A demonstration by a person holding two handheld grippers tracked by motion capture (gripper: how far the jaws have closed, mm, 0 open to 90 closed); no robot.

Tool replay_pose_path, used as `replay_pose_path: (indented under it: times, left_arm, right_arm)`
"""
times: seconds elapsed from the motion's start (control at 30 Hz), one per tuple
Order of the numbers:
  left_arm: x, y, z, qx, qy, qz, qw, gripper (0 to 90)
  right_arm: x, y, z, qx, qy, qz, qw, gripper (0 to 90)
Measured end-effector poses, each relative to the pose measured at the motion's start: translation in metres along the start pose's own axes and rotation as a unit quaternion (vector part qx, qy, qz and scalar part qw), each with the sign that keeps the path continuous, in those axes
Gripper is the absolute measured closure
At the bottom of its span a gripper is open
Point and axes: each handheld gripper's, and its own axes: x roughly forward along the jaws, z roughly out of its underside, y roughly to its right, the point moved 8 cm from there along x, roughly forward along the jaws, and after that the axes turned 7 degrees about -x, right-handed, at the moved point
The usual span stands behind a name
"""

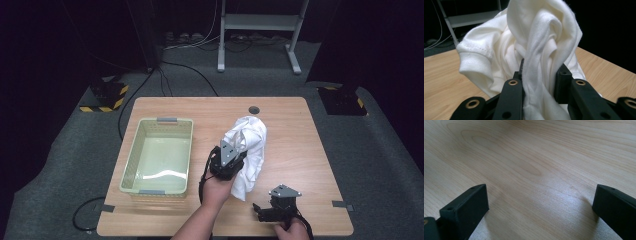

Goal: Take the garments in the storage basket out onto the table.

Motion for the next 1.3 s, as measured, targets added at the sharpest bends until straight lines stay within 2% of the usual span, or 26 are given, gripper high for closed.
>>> replay_pose_path:
  times: [0.37,0.63,1.03,1.3]
  left_arm:
    - [0.022,-0.002,0.022,-0.008,-0.034,-0.007,0.9994,73.0]
    - [0.031,-0.007,0.034,-0.012,-0.054,-0.013,0.9984,72.8]
    - [0.053,-0.009,0.053,-0.032,-0.092,-0.012,0.9952,72.3]
    - [0.062,-0.008,0.059,-0.034,-0.109,-0.013,0.9934,71.7]
  right_arm:
    - [0.000,0.000,0.000,0.002,0.001,-0.003,1.0000,0.0]
    - [0.000,0.000,0.000,0.003,0.001,-0.003,1.0000,0.0]
    - [0.000,0.000,0.000,0.002,0.000,-0.002,1.0000,0.0]
    - [0.000,0.000,0.000,0.001,0.000,-0.002,1.0000,0.0]
